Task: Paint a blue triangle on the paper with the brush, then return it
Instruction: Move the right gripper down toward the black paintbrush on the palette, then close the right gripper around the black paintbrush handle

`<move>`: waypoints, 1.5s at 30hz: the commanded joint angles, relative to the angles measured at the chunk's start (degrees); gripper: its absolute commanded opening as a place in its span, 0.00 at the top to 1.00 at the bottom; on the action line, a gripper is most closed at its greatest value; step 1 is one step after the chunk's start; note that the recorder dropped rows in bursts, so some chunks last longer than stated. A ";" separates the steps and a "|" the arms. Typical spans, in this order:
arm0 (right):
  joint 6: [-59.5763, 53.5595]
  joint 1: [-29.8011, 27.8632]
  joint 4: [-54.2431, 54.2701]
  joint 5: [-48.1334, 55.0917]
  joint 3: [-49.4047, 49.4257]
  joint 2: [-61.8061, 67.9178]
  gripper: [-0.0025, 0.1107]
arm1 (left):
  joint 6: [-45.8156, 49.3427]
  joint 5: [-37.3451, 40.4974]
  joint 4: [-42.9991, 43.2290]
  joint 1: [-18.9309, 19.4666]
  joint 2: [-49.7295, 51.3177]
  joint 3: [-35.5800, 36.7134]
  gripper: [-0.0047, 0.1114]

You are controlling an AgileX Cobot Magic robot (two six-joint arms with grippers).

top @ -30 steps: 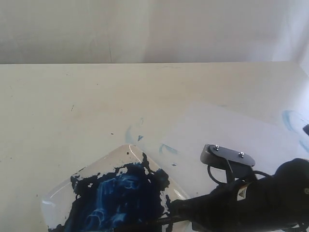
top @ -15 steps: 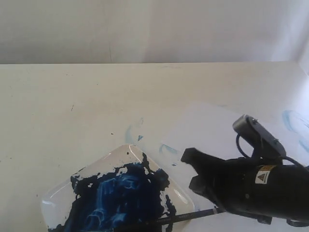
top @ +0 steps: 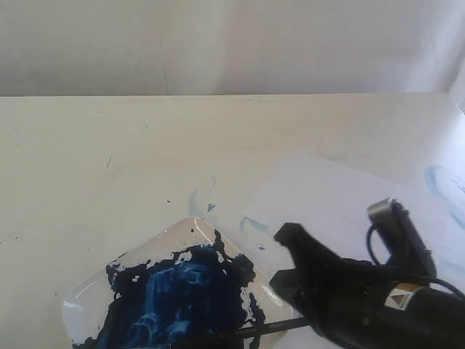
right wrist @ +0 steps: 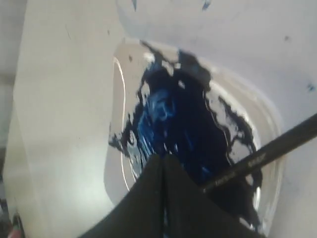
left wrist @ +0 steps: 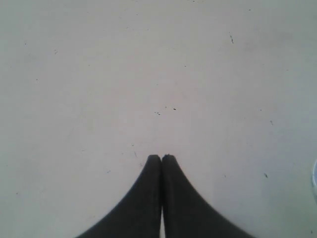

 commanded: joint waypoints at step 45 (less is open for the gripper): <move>-11.09 11.56 46.14 -16.00 3.44 4.90 0.57 | -0.06 -0.12 -0.38 0.21 -0.25 0.21 0.96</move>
